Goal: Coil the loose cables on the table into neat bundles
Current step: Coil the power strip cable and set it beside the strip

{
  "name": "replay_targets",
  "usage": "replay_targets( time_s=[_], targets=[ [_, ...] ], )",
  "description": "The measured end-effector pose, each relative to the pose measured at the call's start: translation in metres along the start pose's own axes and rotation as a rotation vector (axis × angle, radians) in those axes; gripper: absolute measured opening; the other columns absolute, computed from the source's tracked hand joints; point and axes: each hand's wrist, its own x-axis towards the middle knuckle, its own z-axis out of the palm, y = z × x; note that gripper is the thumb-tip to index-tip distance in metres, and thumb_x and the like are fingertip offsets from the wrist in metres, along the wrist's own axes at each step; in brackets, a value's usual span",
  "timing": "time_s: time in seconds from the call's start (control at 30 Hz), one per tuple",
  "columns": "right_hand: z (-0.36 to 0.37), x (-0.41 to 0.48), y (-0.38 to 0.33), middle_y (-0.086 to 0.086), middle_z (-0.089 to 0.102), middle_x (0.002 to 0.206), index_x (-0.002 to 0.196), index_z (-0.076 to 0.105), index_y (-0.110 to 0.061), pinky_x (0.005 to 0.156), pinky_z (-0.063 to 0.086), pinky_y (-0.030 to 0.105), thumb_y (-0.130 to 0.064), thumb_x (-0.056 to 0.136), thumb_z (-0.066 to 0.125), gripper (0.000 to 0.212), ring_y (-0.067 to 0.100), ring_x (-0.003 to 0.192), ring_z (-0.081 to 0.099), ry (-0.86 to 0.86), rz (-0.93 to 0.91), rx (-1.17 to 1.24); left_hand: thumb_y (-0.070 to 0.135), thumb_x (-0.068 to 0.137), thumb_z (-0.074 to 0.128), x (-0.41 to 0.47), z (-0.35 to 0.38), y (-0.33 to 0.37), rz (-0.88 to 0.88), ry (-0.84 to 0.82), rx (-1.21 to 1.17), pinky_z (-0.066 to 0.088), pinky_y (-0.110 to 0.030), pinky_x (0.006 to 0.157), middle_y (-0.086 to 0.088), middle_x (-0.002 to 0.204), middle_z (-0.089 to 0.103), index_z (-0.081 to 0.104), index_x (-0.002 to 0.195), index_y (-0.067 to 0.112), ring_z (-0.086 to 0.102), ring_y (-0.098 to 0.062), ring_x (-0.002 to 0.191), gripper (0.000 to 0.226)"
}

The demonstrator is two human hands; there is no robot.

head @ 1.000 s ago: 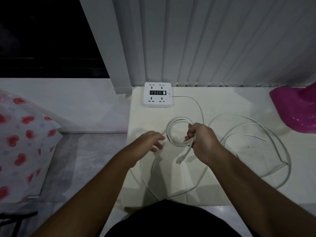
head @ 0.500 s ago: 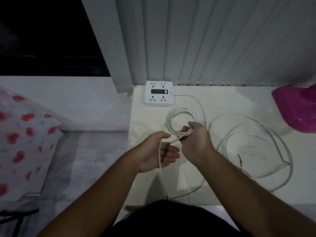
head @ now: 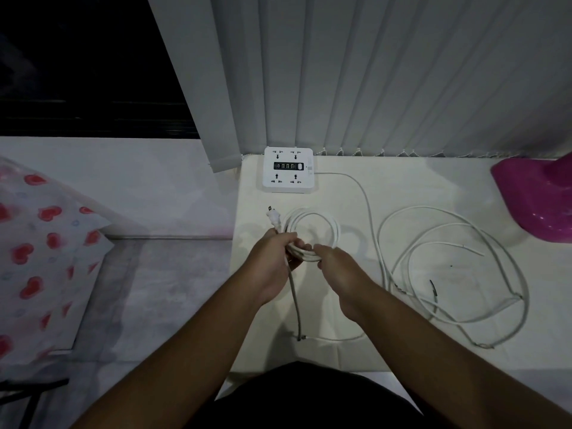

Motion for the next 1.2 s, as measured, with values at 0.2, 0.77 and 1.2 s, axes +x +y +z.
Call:
replay_targets(
  time_s=[0.2, 0.77, 1.2],
  targets=[
    [-0.012, 0.005, -0.006, 0.008, 0.066, 0.109, 0.123, 0.054, -0.020, 0.077, 0.049, 0.035, -0.020, 0.088, 0.064, 0.036, 0.021, 0.094, 0.063, -0.067, -0.128, 0.085, 0.000, 0.077, 0.041, 0.002, -0.004, 0.007, 0.054, 0.086, 0.216, 0.038, -0.041, 0.068, -0.008, 0.063, 0.041, 0.045, 0.086, 0.008, 0.041, -0.021, 0.051, 0.013],
    [-0.011, 0.005, -0.007, 0.004, 0.036, 0.063, 0.070, 0.045, -0.011, 0.063, 0.037, 0.035, 0.005, 0.082, 0.039, 0.021, 0.020, 0.060, 0.035, -0.057, 0.113, 0.696, 0.007, 0.090, 0.037, -0.013, -0.010, 0.004, -0.075, -0.134, 0.185, 0.052, -0.030, 0.064, -0.004, 0.061, 0.050, 0.062, 0.098, 0.005, 0.061, -0.023, 0.059, 0.027],
    [-0.015, 0.009, -0.010, 0.008, 0.045, 0.063, 0.089, 0.059, -0.003, 0.064, 0.050, 0.036, 0.004, 0.079, 0.046, 0.019, 0.017, 0.051, 0.044, -0.198, -0.036, 0.287, 0.000, 0.086, 0.026, -0.004, 0.004, 0.024, -0.014, -0.073, 0.446, 0.028, -0.032, 0.056, -0.009, 0.063, 0.034, 0.044, 0.096, 0.008, 0.027, -0.020, 0.054, 0.023]
  ],
)
